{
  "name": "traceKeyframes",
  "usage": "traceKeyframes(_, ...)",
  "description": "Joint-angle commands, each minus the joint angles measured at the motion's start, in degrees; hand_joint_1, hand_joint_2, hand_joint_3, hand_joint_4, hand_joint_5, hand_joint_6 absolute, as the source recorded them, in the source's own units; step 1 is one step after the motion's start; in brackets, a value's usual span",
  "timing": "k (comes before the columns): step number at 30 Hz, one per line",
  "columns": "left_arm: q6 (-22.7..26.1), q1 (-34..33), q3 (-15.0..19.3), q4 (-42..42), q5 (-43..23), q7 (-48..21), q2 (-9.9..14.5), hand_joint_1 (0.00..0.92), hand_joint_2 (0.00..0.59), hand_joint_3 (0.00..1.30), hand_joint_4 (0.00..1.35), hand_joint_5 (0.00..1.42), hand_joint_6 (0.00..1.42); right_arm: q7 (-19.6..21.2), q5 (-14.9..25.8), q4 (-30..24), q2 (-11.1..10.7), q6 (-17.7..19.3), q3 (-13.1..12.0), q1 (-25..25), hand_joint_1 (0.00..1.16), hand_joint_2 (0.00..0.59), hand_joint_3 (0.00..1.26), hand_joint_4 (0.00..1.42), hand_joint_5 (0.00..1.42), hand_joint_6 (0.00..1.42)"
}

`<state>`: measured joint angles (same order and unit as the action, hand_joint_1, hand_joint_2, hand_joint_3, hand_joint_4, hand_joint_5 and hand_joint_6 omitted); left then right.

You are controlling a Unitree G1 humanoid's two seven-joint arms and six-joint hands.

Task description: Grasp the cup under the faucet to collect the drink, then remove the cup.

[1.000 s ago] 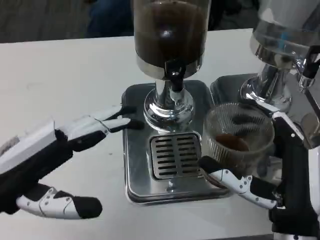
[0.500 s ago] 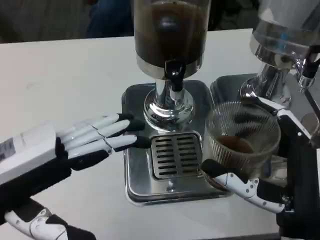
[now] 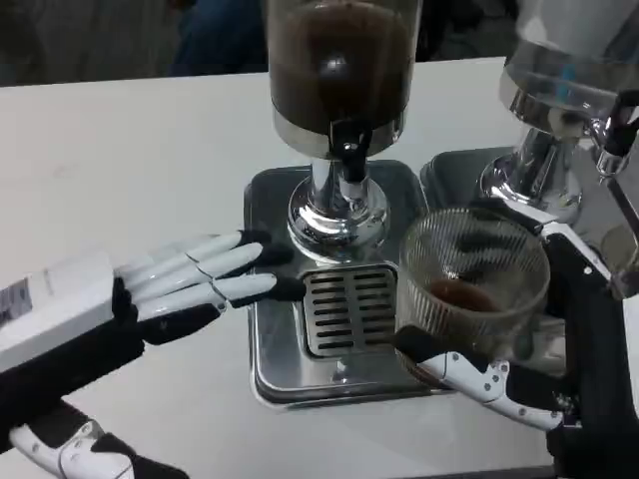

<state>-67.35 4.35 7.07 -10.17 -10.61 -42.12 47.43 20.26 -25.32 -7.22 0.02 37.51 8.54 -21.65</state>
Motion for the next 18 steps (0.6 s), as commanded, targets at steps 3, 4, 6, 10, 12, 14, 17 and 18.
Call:
traceKeyframes(3,-0.8,0.5,-0.4,0.4,0.3,0.2,1.9,0.000,0.113,0.13,0.00,0.00,0.06,-0.2,1.2,-2.5,1.0,1.0,0.1,-0.1,1.10,0.100,0.84,1.00,1.20,1.42)
traceKeyframes(4,-0.8,0.5,-0.5,0.5,0.4,0.2,1.9,0.000,0.112,0.13,0.00,0.00,0.06,-0.4,1.2,-2.6,1.0,0.9,0.1,-0.2,1.10,0.100,0.84,1.00,1.20,1.42)
traceKeyframes(6,-0.7,0.5,-0.5,0.5,0.4,0.3,1.9,0.000,0.111,0.13,0.00,0.00,0.06,-0.7,1.3,-2.7,1.0,0.8,0.1,-0.3,1.10,0.101,0.84,1.00,1.20,1.42)
traceKeyframes(10,-0.7,0.6,-0.6,0.6,0.4,0.4,1.8,0.000,0.111,0.13,0.00,0.00,0.06,-0.9,1.3,-2.8,1.2,0.7,0.0,-0.3,1.10,0.102,0.84,1.00,1.21,1.42)
traceKeyframes(12,-0.7,0.6,-0.6,0.6,0.4,0.4,1.9,0.000,0.111,0.13,0.00,0.00,0.06,-1.0,1.4,-2.9,1.3,0.7,0.0,-0.2,1.10,0.102,0.84,1.00,1.21,1.42)
traceKeyframes(14,-0.7,0.6,-0.5,0.6,0.4,0.4,1.9,0.000,0.111,0.13,0.00,0.00,0.06,-1.2,1.5,-3.0,1.3,0.6,0.1,-0.2,1.10,0.103,0.85,1.00,1.21,1.42)
traceKeyframes(17,-0.6,1.0,-0.4,0.7,0.4,0.4,2.0,0.000,0.111,0.14,0.00,0.00,0.06,-1.5,1.7,-3.0,1.4,0.5,0.3,-0.1,1.10,0.107,0.85,1.00,1.21,1.42)
traceKeyframes(18,-0.6,1.1,-0.4,0.8,0.4,0.4,2.0,0.000,0.111,0.14,0.00,0.00,0.06,-1.6,1.8,-3.0,1.5,0.5,0.4,-0.1,1.10,0.107,0.85,1.00,1.21,1.42)
